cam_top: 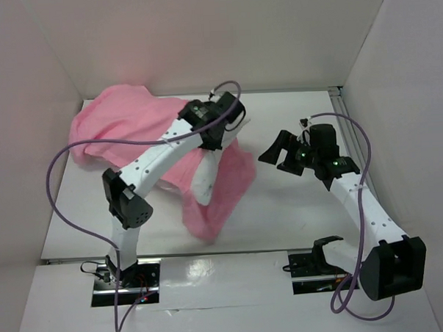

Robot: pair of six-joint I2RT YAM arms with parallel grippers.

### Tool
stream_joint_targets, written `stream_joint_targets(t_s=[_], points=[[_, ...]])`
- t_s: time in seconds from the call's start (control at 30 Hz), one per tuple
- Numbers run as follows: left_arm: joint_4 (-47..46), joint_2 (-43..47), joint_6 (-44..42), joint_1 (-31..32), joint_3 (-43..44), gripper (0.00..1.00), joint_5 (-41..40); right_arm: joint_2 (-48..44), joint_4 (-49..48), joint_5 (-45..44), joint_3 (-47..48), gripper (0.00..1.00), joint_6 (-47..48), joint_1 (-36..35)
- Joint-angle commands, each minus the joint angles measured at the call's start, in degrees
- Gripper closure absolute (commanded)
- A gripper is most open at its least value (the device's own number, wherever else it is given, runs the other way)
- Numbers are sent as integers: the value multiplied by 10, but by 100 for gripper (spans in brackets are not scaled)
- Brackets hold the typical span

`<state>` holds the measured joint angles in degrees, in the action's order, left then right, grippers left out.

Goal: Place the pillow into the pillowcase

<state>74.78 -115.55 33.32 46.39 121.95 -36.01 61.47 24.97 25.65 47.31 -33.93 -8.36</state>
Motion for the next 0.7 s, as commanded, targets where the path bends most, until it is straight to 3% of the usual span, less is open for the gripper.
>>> stream_joint_targets(t_s=[0.0, 0.17, 0.43, 0.53, 0.57, 0.67], points=[[-53, 94, -35, -9, 109, 100, 213, -3, -60, 37, 51, 3, 3, -2], [-125, 131, 4, -32, 99, 100, 348, -15, -137, 5, 51, 20, -21, -46], [-201, 139, 21, -67, 78, 100, 419, 84, -147, -114, 94, 50, -34, -133], [-217, 139, 32, -67, 78, 100, 427, 136, -121, -196, 107, 50, -53, -163], [-222, 139, 32, -67, 78, 100, 427, 145, -121, -208, 107, 43, -60, -170], [-229, 146, 39, -72, 72, 100, 434, 165, -163, -244, 83, 33, -82, -197]])
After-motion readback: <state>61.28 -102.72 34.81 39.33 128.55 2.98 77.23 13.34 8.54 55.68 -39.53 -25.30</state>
